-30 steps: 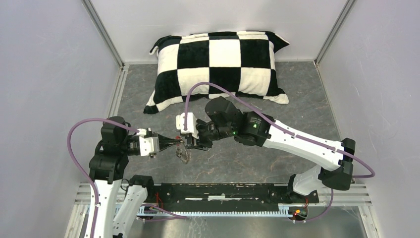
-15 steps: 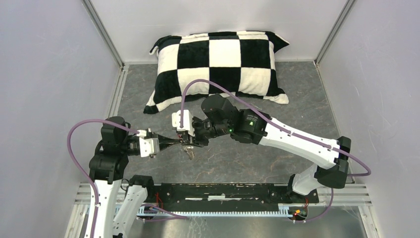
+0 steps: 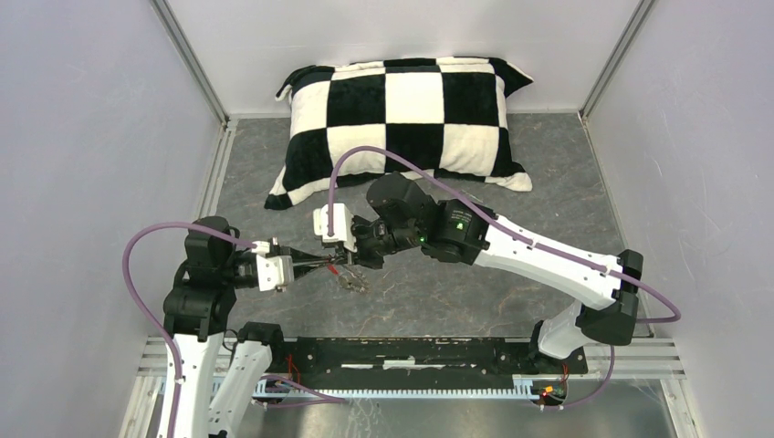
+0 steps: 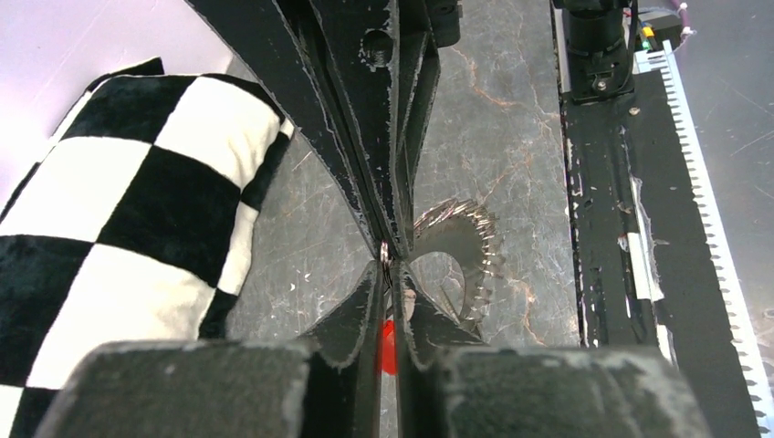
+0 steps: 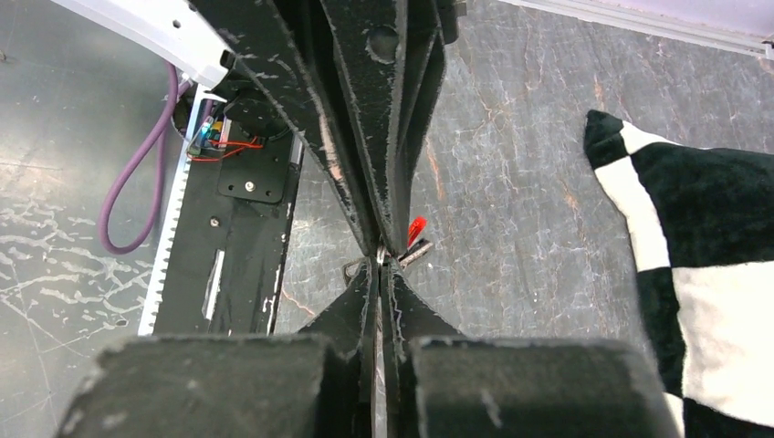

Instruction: Put the keys on the keyring

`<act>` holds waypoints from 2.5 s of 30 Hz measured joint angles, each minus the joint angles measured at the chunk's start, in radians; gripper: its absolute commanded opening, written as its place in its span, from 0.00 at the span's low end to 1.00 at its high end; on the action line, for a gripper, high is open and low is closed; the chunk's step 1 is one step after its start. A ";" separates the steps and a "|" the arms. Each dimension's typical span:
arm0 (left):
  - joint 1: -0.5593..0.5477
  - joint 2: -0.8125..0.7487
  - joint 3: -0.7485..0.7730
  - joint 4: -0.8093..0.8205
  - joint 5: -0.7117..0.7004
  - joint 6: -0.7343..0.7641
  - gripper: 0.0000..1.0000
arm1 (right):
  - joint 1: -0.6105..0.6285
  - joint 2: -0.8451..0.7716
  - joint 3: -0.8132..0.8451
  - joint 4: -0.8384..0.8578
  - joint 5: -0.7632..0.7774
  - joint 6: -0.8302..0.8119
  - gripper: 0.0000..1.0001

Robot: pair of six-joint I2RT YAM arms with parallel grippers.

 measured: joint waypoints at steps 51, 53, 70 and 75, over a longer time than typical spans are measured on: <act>0.002 0.078 0.123 0.014 0.138 -0.115 0.43 | -0.026 -0.298 -0.774 1.295 -0.040 0.433 0.00; 0.002 0.070 0.124 0.014 0.142 -0.124 0.43 | -0.026 -0.298 -0.774 1.292 -0.038 0.432 0.00; 0.003 0.057 0.119 0.015 0.143 -0.125 0.02 | -0.024 -0.294 -0.774 1.264 -0.042 0.429 0.05; 0.004 0.068 0.115 0.011 0.142 -0.125 0.02 | -0.026 -0.293 -0.757 1.219 -0.041 0.420 0.33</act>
